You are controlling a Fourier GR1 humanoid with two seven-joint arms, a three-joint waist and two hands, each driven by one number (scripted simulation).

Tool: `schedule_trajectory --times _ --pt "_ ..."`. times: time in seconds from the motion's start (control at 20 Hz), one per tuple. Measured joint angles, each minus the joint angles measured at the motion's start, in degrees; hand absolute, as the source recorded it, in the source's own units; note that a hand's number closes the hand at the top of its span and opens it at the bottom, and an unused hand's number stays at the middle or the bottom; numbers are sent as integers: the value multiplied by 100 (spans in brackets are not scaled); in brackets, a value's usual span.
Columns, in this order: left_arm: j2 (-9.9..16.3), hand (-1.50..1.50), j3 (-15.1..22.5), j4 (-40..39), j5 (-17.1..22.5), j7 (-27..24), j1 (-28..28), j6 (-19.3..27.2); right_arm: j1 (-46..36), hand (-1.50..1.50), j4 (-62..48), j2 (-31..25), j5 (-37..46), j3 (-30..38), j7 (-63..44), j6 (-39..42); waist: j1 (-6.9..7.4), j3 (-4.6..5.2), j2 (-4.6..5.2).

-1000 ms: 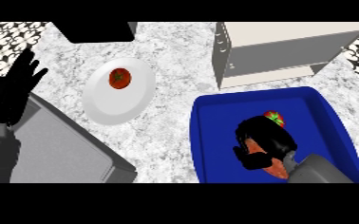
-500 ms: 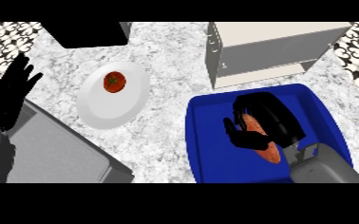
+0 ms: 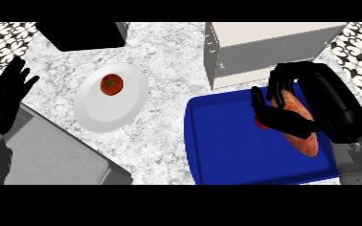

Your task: Pick the sweet potato from the tray and place it in the tiered shelf

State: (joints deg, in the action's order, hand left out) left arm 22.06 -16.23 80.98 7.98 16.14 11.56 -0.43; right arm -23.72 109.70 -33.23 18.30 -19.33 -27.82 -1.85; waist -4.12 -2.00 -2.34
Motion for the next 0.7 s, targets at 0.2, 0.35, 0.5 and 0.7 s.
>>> schedule_trajectory --times 0.2,0.35,0.5,0.7 --pt "-36 0 11 73 -26 -4 16 -43 -361 150 208 -223 -247 532 -539 169 98 2 39" --pt "-59 0 28 134 -51 78 48 -56 -659 150 205 -383 -537 948 -908 332 178 9 65" --pt "-91 0 37 171 -88 32 48 -89 -964 150 158 -519 -736 1271 -1190 442 250 6 85" --pt "-139 0 59 210 -128 41 114 -108 -1380 150 -168 -747 -1027 1704 -1415 642 353 13 126"
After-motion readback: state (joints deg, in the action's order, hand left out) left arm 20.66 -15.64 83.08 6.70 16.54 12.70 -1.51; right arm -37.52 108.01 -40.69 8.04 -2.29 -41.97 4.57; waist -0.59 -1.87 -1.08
